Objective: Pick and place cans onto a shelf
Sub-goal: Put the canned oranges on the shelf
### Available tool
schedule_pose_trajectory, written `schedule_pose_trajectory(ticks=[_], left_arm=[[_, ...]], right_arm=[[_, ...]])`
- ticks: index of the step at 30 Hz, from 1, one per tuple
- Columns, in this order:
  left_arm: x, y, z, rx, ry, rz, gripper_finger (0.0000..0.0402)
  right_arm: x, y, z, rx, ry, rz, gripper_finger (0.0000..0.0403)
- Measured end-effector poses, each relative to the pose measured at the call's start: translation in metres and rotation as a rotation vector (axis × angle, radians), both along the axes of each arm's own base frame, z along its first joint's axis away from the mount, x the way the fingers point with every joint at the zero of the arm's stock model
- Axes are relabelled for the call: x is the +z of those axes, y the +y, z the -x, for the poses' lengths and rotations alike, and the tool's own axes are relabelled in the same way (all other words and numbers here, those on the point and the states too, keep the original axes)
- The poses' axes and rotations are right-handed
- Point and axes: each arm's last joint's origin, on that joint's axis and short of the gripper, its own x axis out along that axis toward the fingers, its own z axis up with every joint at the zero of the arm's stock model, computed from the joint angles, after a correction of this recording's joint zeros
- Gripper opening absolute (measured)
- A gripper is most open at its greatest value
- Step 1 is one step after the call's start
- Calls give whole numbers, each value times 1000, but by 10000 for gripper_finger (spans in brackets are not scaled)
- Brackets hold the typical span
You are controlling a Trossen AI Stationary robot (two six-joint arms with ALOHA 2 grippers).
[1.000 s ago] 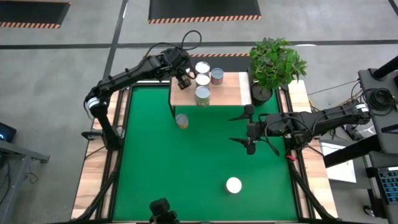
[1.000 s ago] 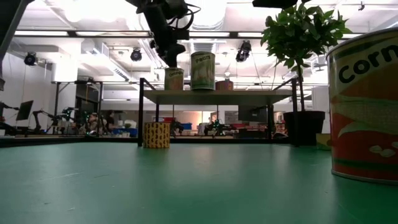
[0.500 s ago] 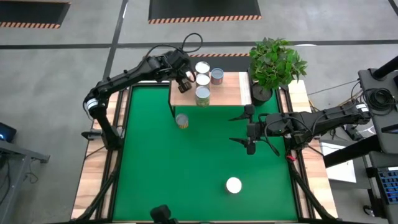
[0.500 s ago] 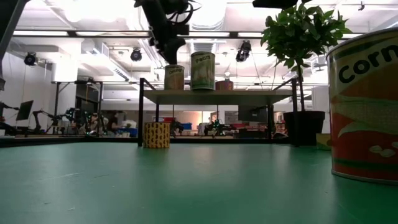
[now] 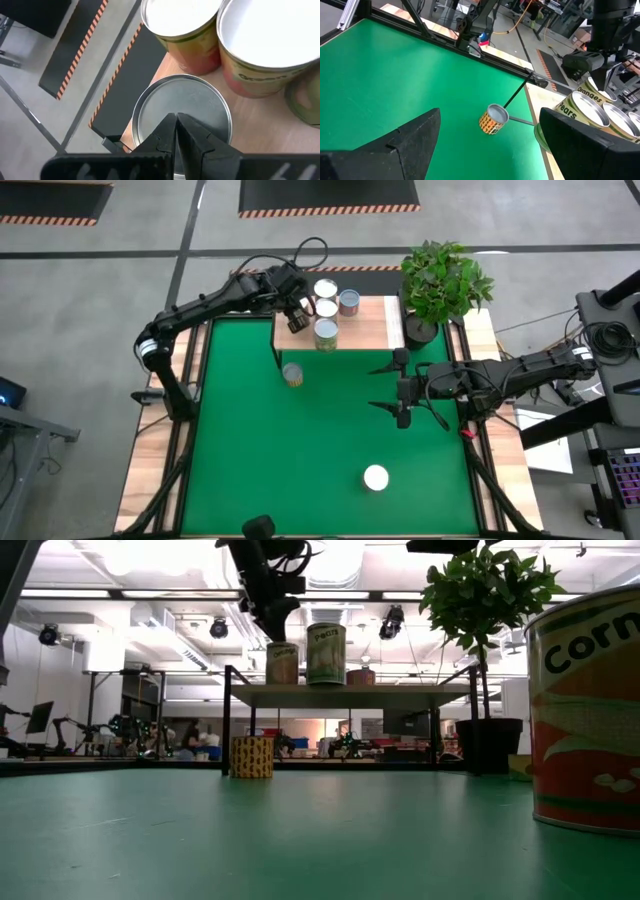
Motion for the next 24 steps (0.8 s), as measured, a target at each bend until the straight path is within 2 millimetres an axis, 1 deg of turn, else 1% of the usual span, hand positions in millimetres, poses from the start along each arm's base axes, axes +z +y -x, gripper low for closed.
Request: schedule_pose_trajectory(ticks=[9, 20, 24], left_arm=[[2, -5, -1, -10, -5, -1, 0], [11, -10, 4, -7, -39, -10, 0], [11, -10, 3, -6, -37, -9, 0]], right_arm=[[0, 0, 0, 0, 0, 0, 327], [0, 0, 0, 0, 0, 0, 327], [0, 0, 0, -1, 0, -4, 327]])
